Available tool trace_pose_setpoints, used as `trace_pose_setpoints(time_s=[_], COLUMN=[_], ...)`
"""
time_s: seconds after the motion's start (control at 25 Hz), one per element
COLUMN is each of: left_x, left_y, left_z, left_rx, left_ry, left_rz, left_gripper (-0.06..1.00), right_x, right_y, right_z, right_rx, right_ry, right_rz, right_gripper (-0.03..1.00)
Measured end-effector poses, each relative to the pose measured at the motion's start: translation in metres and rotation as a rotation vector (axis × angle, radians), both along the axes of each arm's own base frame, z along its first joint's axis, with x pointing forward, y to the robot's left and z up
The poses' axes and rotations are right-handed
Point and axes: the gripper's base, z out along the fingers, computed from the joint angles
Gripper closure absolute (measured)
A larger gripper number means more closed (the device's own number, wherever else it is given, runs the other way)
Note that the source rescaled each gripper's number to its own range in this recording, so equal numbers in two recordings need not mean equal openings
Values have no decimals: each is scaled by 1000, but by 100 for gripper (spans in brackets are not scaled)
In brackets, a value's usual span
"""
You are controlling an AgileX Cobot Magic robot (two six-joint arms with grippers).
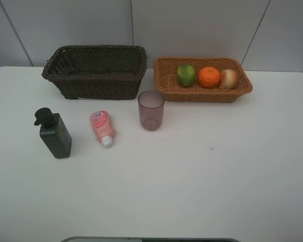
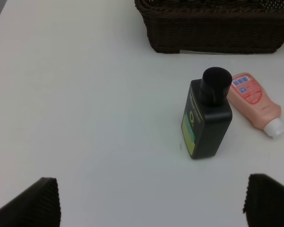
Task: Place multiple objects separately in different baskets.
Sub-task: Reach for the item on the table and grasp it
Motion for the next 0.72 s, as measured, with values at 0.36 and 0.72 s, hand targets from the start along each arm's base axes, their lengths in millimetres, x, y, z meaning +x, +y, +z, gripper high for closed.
trace_pose_setpoints(time_s=[0.36, 0.72], left_x=[6, 56], left_y=[0, -2], left_z=[0, 27], left_rx=[1, 58], left_ry=[37, 110], left_rz=[0, -44], left_gripper=[-6, -6], right_x=[0, 0], right_y=[0, 0], right_z=[0, 0], right_rx=[1, 1], right_ry=[0, -1], right_rz=[0, 0], right_gripper=[-3, -3])
